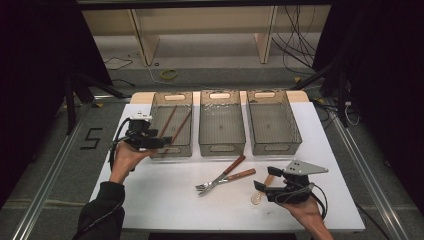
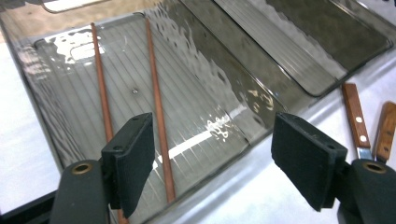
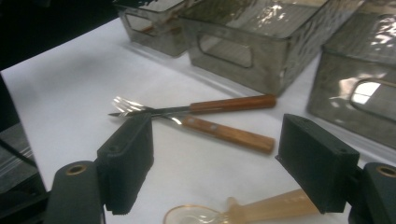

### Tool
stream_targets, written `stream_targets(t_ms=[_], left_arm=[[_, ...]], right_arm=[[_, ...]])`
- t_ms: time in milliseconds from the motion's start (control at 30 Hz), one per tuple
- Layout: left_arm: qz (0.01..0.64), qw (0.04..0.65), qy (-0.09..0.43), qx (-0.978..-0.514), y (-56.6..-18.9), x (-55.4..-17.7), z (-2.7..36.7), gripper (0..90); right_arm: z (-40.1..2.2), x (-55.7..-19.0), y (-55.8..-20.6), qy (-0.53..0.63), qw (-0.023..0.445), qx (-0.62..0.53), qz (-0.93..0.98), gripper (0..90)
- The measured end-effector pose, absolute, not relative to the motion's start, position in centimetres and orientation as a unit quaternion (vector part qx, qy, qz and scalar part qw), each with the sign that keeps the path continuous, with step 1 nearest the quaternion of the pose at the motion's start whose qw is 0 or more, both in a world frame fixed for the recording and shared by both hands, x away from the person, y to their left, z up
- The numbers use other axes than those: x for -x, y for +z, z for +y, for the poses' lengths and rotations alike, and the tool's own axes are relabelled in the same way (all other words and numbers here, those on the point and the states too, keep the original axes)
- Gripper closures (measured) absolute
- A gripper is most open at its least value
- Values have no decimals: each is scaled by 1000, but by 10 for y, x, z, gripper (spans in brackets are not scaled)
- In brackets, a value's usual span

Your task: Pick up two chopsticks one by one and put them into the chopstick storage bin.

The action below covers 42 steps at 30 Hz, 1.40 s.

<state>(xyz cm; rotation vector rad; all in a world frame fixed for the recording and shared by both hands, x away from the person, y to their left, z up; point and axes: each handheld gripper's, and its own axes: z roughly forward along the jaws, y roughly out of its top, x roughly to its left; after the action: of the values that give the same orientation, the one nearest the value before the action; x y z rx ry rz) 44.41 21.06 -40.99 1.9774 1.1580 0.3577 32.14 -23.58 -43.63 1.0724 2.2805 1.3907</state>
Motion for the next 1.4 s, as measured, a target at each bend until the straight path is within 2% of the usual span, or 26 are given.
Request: stream_targets(t_ms=[233,500,800,1400], left_arm=[[437,414,159,-782,-421,-425,202,270],[411,452,161,-775,-426,-399,197,251],[391,452,158,-786,-444,-378,196,246],[388,446,150,-793,-464,-367,202,236]], right_arm=[[-243,-336,-435,442,152,-389,794,294],[-248,-356,-437,420,149,-399,801,311],[-247,-370,-424,370,148,-333,855,309],[-241,-385,-423,253,124,-206,937,294]])
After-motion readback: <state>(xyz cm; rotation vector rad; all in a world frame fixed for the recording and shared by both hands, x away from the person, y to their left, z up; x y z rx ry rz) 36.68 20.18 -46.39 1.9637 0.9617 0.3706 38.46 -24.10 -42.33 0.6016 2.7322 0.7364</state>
